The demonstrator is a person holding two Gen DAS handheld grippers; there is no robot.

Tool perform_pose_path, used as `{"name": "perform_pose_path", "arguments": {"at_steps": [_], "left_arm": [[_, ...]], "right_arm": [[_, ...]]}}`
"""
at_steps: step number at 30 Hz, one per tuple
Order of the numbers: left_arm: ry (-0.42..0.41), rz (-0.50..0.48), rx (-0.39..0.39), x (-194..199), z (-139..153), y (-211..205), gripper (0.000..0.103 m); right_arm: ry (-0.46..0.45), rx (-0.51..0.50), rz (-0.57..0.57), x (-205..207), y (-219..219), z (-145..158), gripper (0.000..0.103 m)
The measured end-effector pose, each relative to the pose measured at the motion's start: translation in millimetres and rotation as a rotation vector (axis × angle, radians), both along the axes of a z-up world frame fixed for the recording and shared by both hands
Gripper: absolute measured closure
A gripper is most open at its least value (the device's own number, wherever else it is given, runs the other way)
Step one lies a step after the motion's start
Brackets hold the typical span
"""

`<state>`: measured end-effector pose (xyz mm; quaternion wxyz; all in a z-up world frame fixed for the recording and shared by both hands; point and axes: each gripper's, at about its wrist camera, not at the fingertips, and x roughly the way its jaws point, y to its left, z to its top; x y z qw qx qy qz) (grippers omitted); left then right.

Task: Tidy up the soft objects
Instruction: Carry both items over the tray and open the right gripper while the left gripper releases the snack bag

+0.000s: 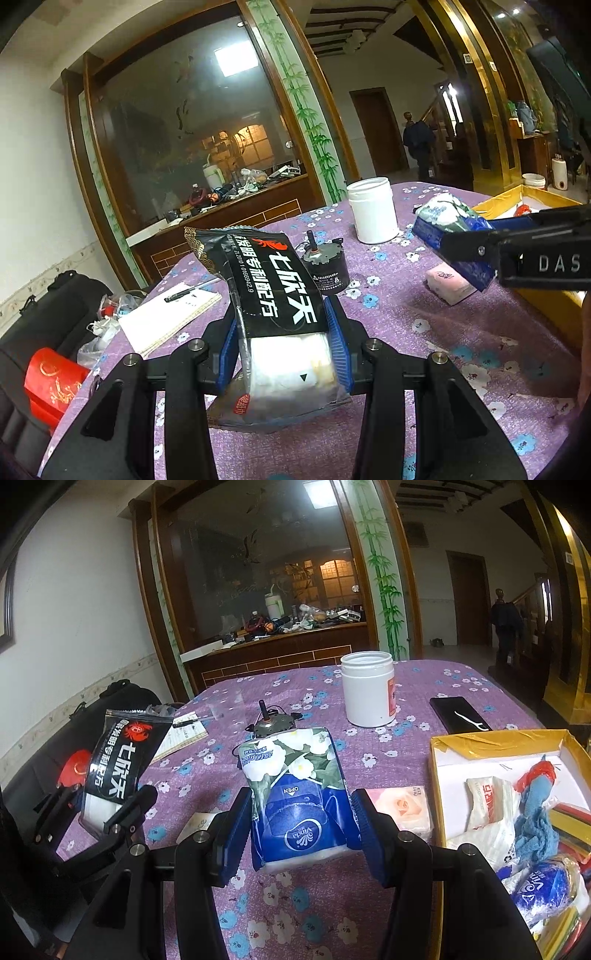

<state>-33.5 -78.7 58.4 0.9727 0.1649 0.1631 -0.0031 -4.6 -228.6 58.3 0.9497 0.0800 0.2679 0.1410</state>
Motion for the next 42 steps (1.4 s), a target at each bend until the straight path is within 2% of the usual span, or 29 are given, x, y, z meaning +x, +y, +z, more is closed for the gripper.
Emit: {"name": "perform_pose_path", "arguments": {"at_steps": [7,13,17,22,28,31,34,37,42], "left_arm": [[-0.011,0.006,0.016,-1,-1,2,0.062],[-0.007,-0.024,-0.005,-4,4,0,0.062],[0.022,-0.079,-0.041,-7,13,-9,0.062],[0.063,-0.182,-0.06,-10,29,-44,0.062],[0.163,-0.35,-0.11,-8,40,-110,0.062],[0.251,-0.422,-0.163,0,38,-143,0.062],[0.355,-0.489,-0.224,8,31,-168,0.062],[0.424,-0.537,-0.26,14,23,-185,0.062],[0.467,-0.565,-0.226,14,8,-200,0.062]], "right_arm": [[-0.015,0.018,-0.011,-4,-3,4,0.048],[-0.028,0.103,-0.026,-12,-20,16,0.048],[-0.021,0.138,-0.054,-19,-34,23,0.048],[-0.029,0.163,-0.111,-27,-68,37,0.048],[-0.018,0.16,-0.214,-30,-127,46,0.048],[0.011,0.144,-0.272,-28,-159,44,0.048],[0.074,0.133,-0.33,-19,-191,35,0.048],[0.14,0.101,-0.383,-8,-214,25,0.048],[0.261,0.072,-0.411,13,-241,4,0.048]]}}
